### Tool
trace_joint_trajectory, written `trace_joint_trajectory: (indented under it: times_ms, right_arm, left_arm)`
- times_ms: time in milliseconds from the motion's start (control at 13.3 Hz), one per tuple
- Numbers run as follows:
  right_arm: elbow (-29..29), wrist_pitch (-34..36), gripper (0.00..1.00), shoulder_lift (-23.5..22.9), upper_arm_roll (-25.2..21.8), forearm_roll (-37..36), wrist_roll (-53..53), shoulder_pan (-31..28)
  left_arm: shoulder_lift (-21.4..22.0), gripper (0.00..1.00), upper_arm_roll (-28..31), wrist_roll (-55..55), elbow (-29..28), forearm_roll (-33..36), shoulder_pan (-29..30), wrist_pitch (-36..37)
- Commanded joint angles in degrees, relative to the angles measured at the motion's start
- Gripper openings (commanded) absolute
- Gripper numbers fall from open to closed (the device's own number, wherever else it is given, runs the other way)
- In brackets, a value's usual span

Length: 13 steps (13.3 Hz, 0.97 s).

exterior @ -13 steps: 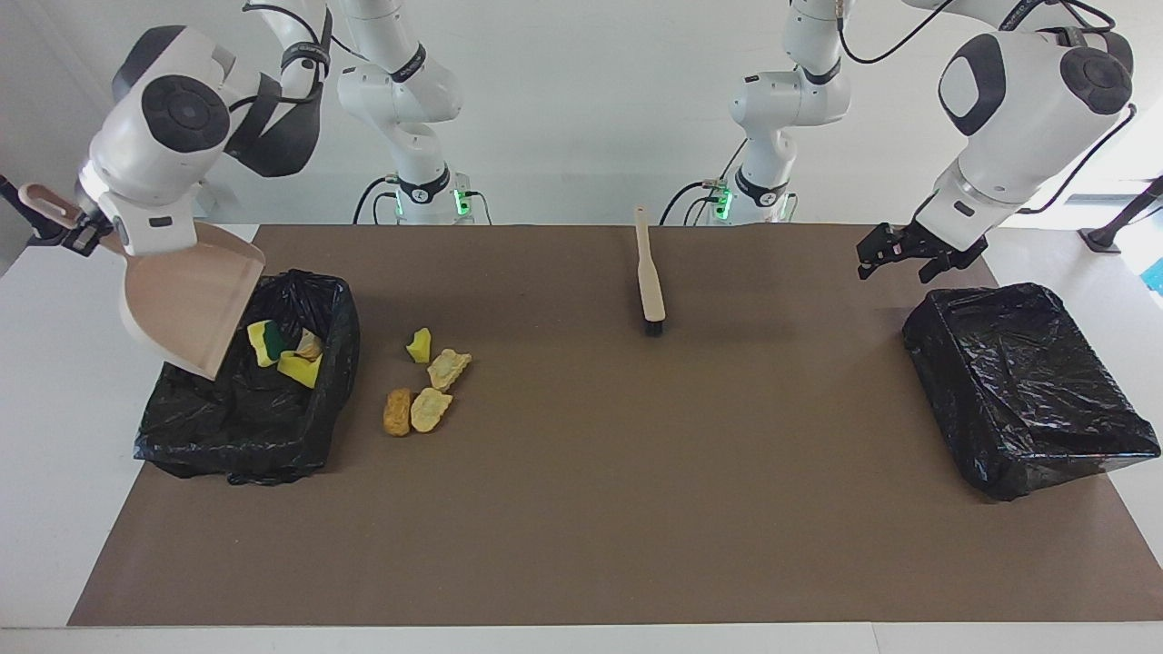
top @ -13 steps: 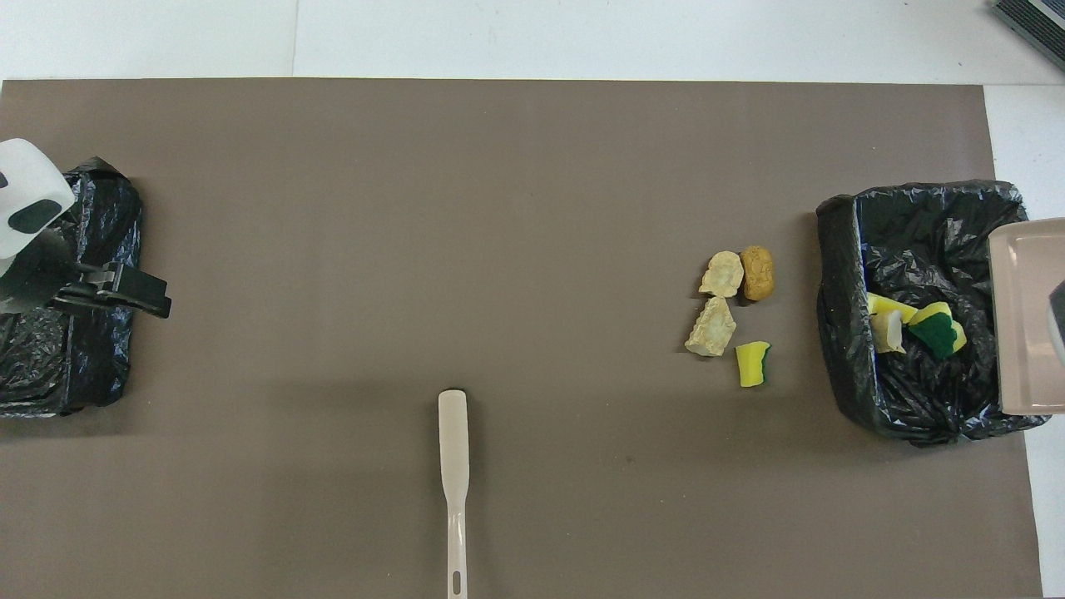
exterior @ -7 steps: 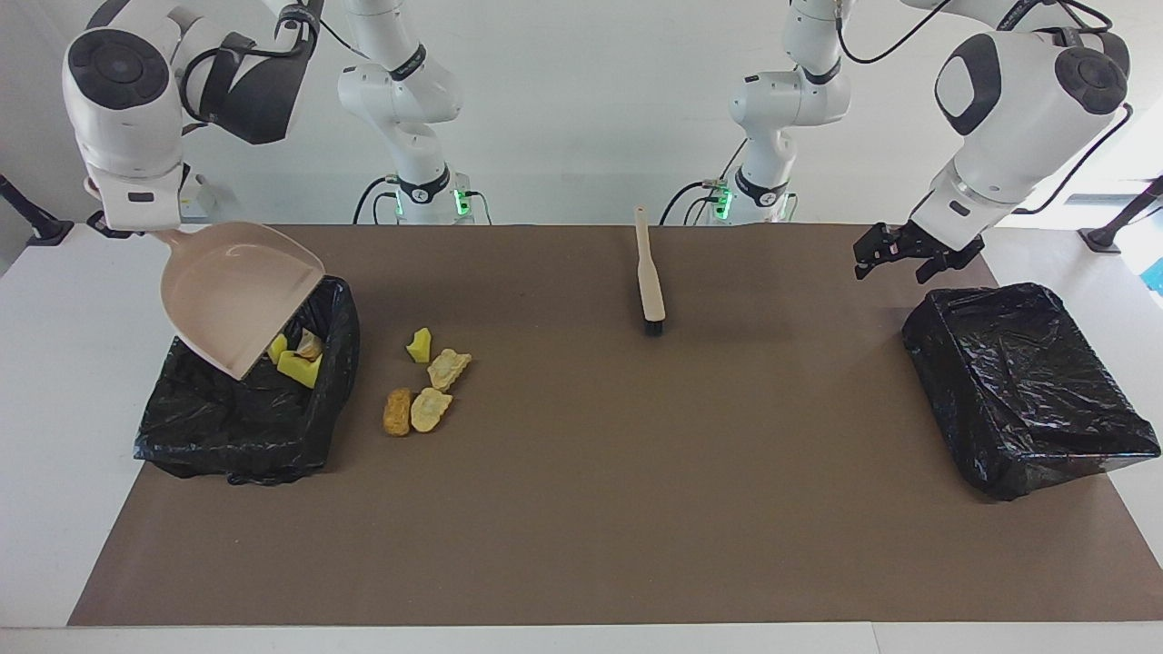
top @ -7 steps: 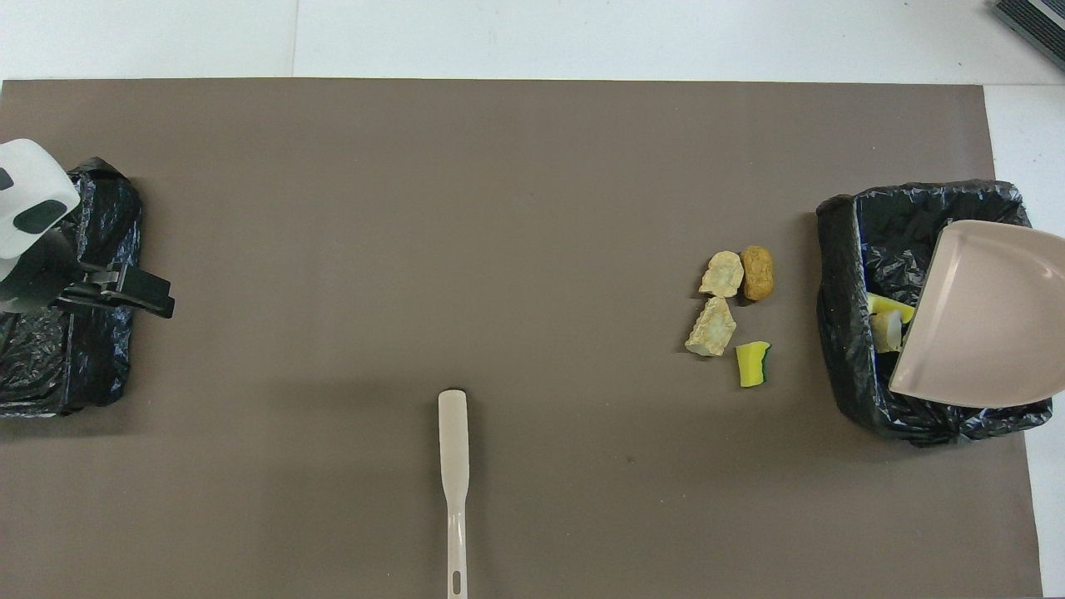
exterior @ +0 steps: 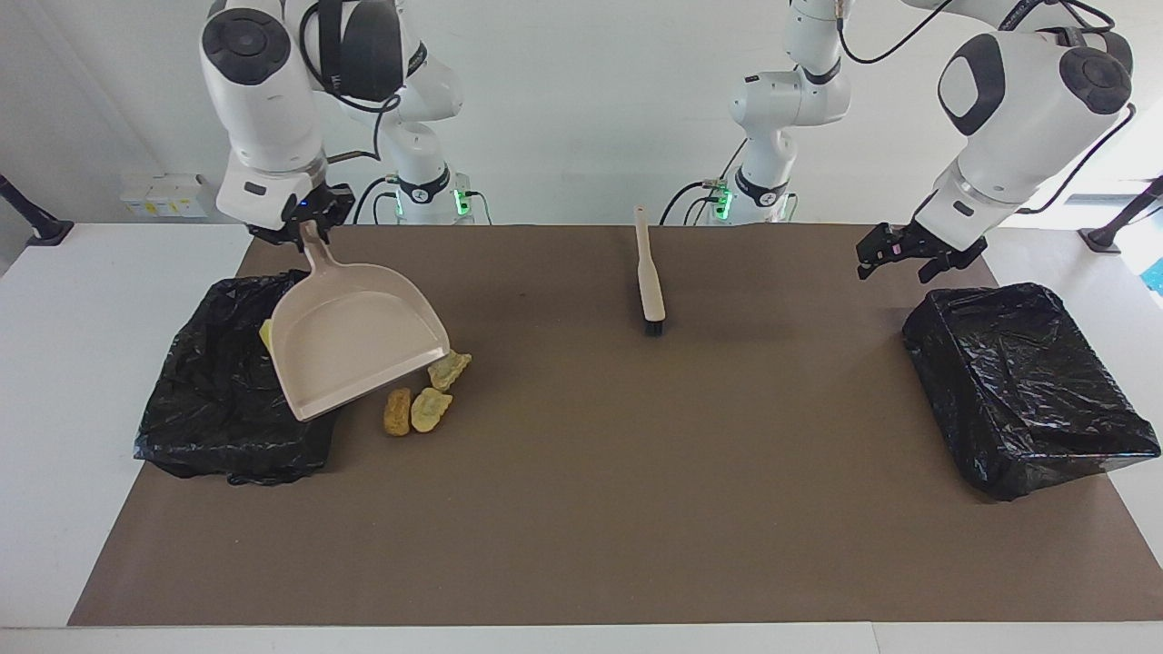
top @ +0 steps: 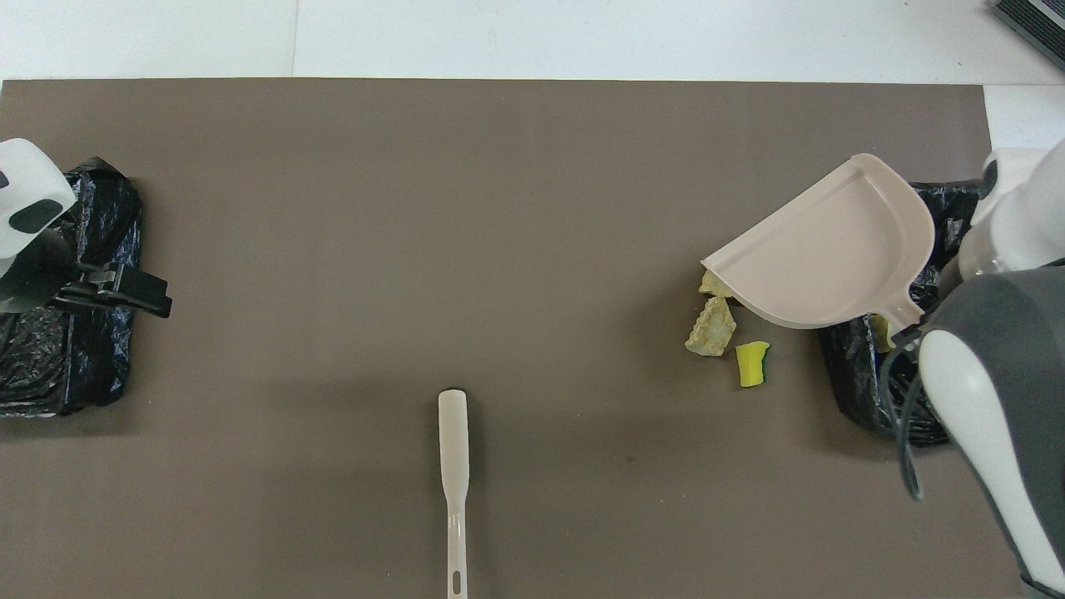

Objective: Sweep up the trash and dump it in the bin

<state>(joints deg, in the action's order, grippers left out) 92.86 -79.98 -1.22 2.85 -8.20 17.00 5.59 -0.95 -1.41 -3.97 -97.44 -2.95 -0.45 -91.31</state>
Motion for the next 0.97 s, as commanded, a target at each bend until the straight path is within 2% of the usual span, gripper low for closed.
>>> trace_joint_trajectory:
  times_ms: [0, 300, 450, 675, 899]
  right_arm:
    - [0.2, -4.5, 0.00, -0.2, -0.2, 8.7, -13.3, 2.9]
    - [0.0, -15.2, 0.00, -6.0, -0.3, 16.6, -34.4, 13.4]
    - [0.4, -20.7, 0.00, -9.9, -0.2, 17.2, -38.6, 15.7]
    - [1.3, -27.1, 0.00, -12.3, 0.0, 19.7, -43.1, 20.2]
    - [1.7, -35.1, 0.00, -17.0, 0.1, 20.1, -46.5, 23.0]
  left_arm:
    - [-0.5, 1.00, 0.0, -0.1, 0.9, 0.8, 0.2, 0.2]
    - [-0.5, 1.00, 0.0, -0.1, 0.9, 0.8, 0.0, 0.2]
    - [-0.4, 1.00, -0.1, 0.2, 0.9, 0.8, -0.5, 0.2]
    - [-0.5, 1.00, -0.3, -0.2, 1.0, 0.7, -0.8, -0.2]
    - [-0.7, 1.00, -0.4, 0.1, 0.2, 0.1, -0.9, -7.4]
